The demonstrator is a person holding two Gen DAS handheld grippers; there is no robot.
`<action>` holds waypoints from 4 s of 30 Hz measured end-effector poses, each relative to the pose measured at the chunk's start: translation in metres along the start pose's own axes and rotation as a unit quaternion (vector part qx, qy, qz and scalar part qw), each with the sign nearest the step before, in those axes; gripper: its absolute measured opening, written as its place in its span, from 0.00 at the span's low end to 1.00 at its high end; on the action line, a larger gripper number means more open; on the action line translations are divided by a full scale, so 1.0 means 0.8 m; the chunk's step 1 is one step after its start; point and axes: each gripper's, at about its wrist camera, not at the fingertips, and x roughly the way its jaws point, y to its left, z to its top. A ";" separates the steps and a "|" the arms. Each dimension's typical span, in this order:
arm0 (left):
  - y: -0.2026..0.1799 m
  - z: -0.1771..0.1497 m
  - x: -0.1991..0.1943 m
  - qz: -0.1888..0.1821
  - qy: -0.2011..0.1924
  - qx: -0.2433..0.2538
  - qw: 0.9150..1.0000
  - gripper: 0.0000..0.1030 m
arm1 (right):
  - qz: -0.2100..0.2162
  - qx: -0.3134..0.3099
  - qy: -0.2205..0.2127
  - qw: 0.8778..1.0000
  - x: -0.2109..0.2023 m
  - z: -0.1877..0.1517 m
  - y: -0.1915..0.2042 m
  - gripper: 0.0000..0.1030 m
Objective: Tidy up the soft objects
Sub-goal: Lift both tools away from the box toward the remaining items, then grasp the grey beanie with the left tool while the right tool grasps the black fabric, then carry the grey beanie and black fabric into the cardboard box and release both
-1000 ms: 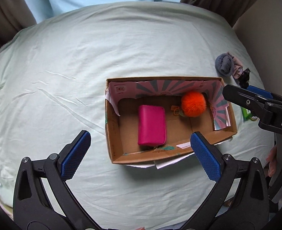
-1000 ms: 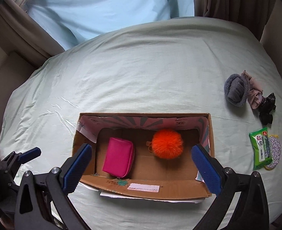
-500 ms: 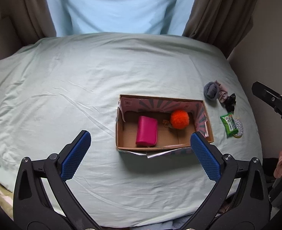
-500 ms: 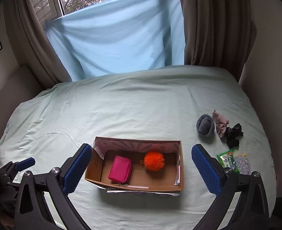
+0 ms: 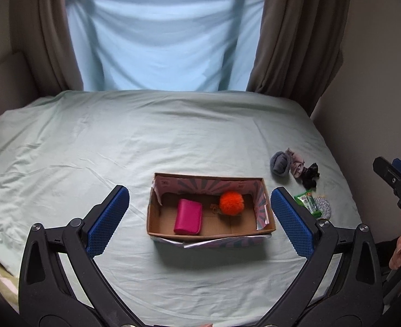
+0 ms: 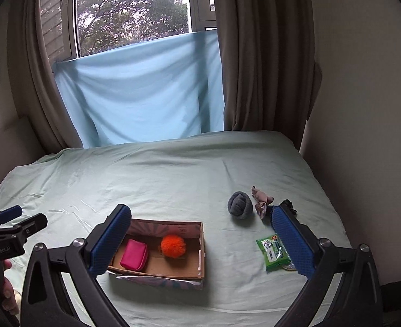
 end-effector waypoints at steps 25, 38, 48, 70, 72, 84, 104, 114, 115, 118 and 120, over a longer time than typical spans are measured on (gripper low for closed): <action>-0.331 0.030 0.117 -0.003 0.013 0.039 0.999 1.00 | 0.033 -0.013 0.062 0.997 0.100 -0.022 -0.283 1.00; -0.407 0.041 0.316 -0.001 0.079 0.131 0.988 1.00 | 0.015 0.052 0.099 0.994 0.229 -0.062 -0.348 1.00; -0.416 0.016 0.493 -0.025 0.178 0.157 0.971 1.00 | 0.013 0.101 0.149 0.984 0.345 -0.114 -0.358 1.00; -0.423 -0.022 0.673 -0.044 0.258 0.205 0.943 0.81 | -0.014 0.066 0.205 0.976 0.502 -0.169 -0.330 0.72; -0.424 -0.025 0.673 -0.055 0.257 0.212 0.941 0.72 | -0.022 0.063 0.204 0.977 0.504 -0.172 -0.330 0.67; -0.426 -0.026 0.658 -0.065 0.245 0.230 0.940 0.48 | -0.032 0.060 0.199 0.978 0.494 -0.173 -0.337 0.30; -0.428 0.037 0.470 -0.060 0.170 0.199 0.963 0.47 | -0.021 0.060 0.122 0.990 0.325 -0.084 -0.331 0.24; -0.396 0.066 0.281 -0.043 0.121 0.113 0.985 0.47 | 0.023 0.030 0.088 0.995 0.186 -0.004 -0.296 0.24; -0.390 0.067 0.265 -0.040 0.118 0.104 0.987 0.47 | 0.031 0.024 0.086 0.996 0.174 0.004 -0.289 0.24; -0.369 0.073 0.222 -0.037 0.104 0.083 0.990 0.47 | 0.051 0.012 0.081 0.995 0.145 0.018 -0.268 0.24; -0.352 0.074 0.198 -0.034 0.095 0.072 0.992 0.47 | 0.066 0.003 0.075 0.995 0.128 0.027 -0.249 0.24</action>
